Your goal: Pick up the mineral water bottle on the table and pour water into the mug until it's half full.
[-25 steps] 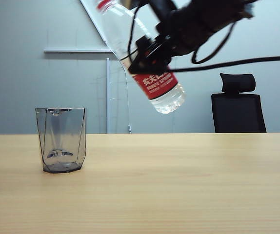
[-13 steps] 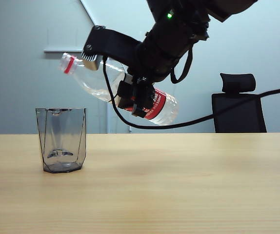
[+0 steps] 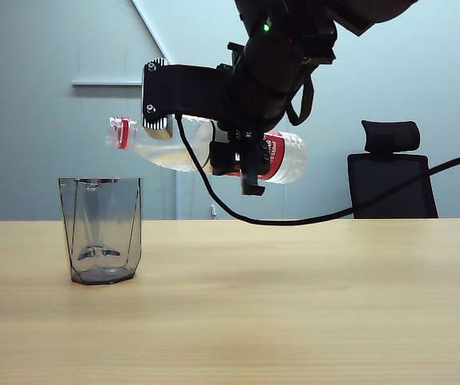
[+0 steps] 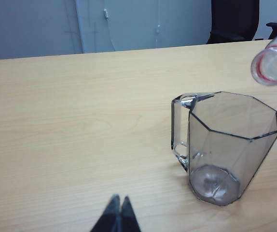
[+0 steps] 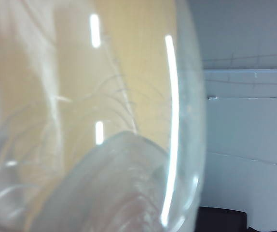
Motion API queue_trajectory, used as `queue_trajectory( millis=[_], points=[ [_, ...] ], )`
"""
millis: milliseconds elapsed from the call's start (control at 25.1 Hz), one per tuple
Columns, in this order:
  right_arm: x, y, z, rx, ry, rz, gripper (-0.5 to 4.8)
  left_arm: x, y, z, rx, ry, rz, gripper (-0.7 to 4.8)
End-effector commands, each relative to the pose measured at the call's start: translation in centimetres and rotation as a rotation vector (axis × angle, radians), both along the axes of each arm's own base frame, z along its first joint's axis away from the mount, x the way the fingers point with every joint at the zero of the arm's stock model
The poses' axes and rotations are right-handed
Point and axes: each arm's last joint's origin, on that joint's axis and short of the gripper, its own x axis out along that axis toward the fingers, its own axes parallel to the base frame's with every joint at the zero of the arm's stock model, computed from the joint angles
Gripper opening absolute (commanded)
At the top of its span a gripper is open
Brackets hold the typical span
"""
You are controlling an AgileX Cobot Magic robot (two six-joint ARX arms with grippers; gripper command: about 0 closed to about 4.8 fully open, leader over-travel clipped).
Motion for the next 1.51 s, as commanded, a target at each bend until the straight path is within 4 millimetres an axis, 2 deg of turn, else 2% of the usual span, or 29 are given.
queue_trajectory(
  millis=[40, 438, 875, 1512],
  points=[
    [0.16, 0.19, 1.34, 0.027, -0.08, -0.015, 2.41, 0.0, -0.01, 0.17, -0.006, -0.011, -0.001, -0.02],
    [0.23, 0.11, 1.51, -0.052, -0.129, -0.032, 2.41, 0.0, -0.01, 0.17, -0.006, -0.011, -0.002, -0.02],
    [0.28, 0.13, 1.76, -0.061, -0.16, -0.042, 2.41, -0.2, -0.64, 0.17, -0.007, -0.011, -0.07, -0.02],
    [0.35, 0.04, 1.77, -0.064, -0.161, -0.048, 2.41, -0.2, -0.64, 0.17, -0.007, -0.011, -0.07, -0.02]
  ],
)
